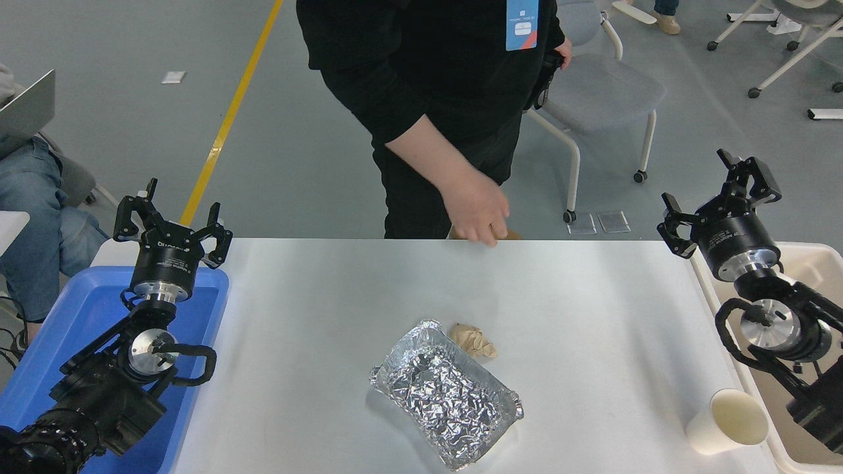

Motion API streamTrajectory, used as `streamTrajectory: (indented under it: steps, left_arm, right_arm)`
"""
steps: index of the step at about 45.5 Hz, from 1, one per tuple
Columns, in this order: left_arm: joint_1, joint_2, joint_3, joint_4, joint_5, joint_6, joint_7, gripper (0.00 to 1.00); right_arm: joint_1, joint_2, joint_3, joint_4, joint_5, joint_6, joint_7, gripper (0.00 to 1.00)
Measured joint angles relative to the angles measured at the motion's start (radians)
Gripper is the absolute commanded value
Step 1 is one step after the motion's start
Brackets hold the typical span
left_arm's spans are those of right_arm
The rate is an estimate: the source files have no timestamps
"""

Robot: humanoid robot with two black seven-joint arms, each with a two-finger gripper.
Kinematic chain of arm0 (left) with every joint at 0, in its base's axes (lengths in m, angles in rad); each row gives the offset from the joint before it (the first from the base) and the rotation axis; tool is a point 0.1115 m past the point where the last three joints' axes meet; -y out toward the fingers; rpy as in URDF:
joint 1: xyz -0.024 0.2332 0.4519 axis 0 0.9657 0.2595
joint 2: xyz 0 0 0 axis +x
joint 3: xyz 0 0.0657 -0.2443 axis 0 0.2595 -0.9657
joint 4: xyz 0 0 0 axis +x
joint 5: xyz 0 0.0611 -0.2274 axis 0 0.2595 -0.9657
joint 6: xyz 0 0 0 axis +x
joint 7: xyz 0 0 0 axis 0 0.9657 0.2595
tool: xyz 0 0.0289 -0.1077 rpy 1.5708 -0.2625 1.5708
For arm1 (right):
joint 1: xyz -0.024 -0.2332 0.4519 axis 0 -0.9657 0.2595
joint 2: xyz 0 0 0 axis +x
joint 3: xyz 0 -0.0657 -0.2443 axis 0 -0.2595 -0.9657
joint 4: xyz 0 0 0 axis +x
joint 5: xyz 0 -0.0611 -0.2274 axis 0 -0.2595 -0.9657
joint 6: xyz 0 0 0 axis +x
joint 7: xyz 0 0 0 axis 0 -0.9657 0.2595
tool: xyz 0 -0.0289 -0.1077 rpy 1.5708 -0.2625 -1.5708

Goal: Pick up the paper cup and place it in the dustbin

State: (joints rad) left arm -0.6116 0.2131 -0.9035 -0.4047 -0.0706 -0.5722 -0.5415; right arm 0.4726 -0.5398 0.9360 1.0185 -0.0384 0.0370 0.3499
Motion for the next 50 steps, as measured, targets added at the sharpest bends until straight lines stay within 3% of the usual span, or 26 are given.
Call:
streamTrajectory:
  steps: [50]
  left_arm:
    - [0.000,0.000,0.000,0.000,0.000,0.001,0.000,0.99]
  right_arm:
    - [0.045,0.008,-0.056,-0.018,0.007,0.011,-0.002,1.00]
